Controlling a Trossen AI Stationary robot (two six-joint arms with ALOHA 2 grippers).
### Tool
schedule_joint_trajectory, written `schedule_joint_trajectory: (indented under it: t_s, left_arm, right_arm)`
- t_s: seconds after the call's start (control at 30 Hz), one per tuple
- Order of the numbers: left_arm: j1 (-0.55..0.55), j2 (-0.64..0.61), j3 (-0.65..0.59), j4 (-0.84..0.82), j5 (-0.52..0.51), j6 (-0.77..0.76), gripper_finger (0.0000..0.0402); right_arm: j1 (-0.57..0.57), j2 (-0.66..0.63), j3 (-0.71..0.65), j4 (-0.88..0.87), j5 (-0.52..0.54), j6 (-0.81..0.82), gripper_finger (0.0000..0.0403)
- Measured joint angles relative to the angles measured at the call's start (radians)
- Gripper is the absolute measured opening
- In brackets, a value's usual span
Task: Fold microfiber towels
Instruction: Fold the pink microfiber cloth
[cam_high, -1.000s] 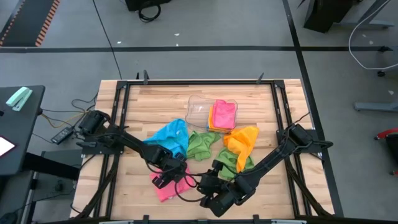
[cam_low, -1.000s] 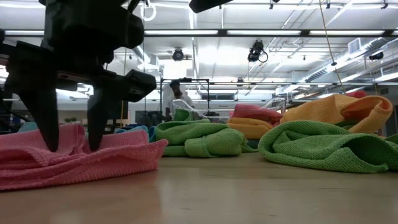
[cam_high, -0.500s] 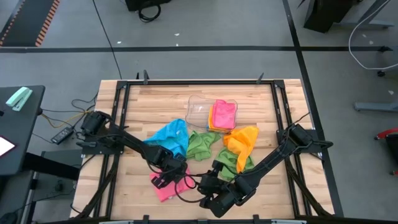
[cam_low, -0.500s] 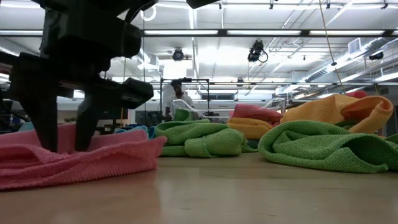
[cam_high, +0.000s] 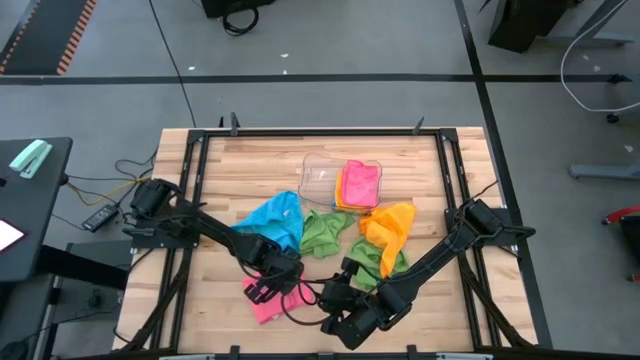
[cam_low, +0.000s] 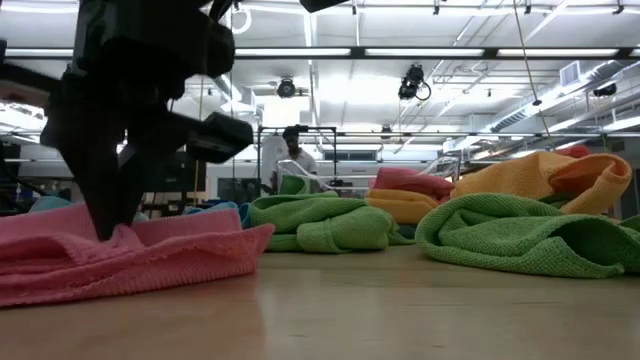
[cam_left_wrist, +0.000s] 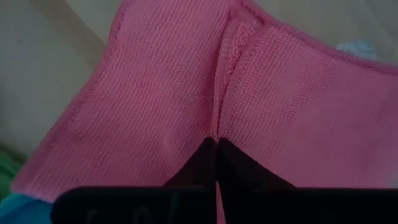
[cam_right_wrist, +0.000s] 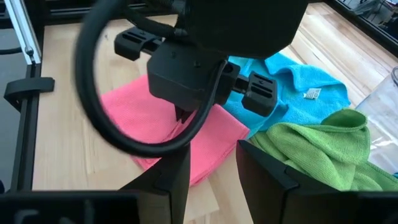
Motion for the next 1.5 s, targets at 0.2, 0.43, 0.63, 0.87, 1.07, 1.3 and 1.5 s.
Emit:
schedule_joint_trajectory:
  t_s: [0.2,0.43,0.63,0.87,1.07,1.3,1.5]
  left_arm:
    - [-0.027,0.000,0.079,-0.118,0.000,-0.001,0.0032]
    - [-0.058,-0.001,0.132,-0.160,0.000,0.023,0.0010]
    - [-0.075,-0.001,0.176,-0.163,-0.069,0.045,0.0019]
    - [-0.079,0.001,0.167,-0.079,-0.215,0.111,0.0014]
    - [-0.059,0.002,0.166,-0.009,-0.245,0.161,0.0017]
    - [-0.029,0.053,0.166,0.009,-0.248,0.160,0.0018]
    - [-0.031,0.118,0.166,-0.009,-0.293,0.164,0.0017]
  right_arm:
    - [0.000,0.000,0.000,0.000,0.003,0.004,0.0138]
    - [0.000,0.000,0.000,0.000,0.002,0.010,0.0138]
    - [0.000,0.000,0.000,0.000,0.003,0.011,0.0138]
    - [0.005,0.000,0.000,-0.001,0.003,0.008,0.0138]
    - [0.007,0.000,0.000,-0.003,0.003,0.005,0.0138]
    - [0.007,0.000,0.000,-0.004,0.001,0.005,0.0138]
    - [0.008,0.000,0.000,-0.004,-0.004,0.006,0.0138]
